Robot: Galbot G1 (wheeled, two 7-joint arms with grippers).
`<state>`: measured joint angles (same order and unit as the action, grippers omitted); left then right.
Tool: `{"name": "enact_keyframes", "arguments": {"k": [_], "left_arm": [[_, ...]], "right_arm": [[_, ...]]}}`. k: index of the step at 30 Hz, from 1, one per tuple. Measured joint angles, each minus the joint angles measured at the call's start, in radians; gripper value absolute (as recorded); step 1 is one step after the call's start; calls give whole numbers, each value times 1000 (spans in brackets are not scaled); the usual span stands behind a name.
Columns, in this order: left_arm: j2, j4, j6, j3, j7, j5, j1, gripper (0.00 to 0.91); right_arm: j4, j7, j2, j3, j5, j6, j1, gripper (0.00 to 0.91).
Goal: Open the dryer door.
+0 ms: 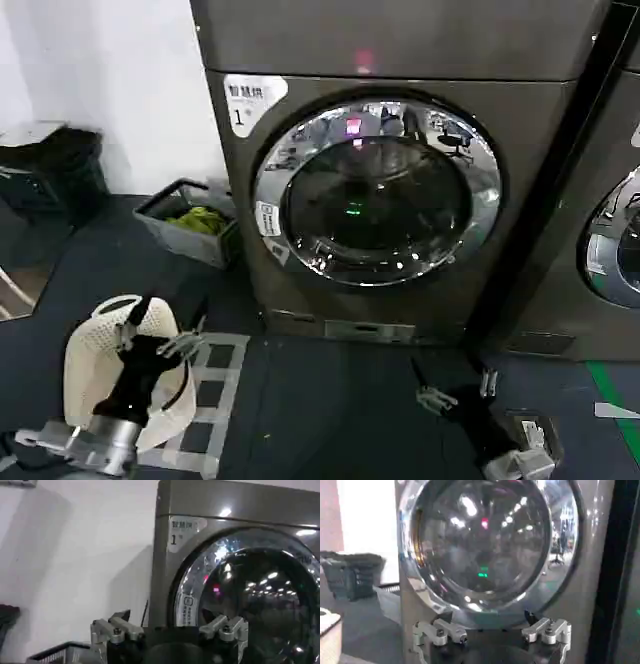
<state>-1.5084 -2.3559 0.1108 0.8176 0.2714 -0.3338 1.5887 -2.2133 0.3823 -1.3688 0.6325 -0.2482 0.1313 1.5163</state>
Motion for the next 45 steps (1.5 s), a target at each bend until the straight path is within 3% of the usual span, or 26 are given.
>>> {"name": "enact_keyframes", "arguments": {"k": [10, 16, 27, 40, 45], "left_arm": [[5, -28, 12, 5, 37, -4, 12, 907], [5, -46, 24, 11, 47, 1, 19, 907], [5, -47, -2, 7, -8, 60, 32, 907], [6, -39, 46, 16, 26, 46, 28, 907], [5, -50, 60, 29, 44, 39, 31, 907]], "right_arm": [[170, -6, 250, -211, -182, 49, -331, 907], [294, 14, 304, -363, -204, 47, -550, 907], [516, -13, 243, -624, -48, 41, -852, 907], [690, 46, 129, -746, -45, -4, -1051, 907], [732, 55, 101, -762, -84, -5, -1087, 907]]}}
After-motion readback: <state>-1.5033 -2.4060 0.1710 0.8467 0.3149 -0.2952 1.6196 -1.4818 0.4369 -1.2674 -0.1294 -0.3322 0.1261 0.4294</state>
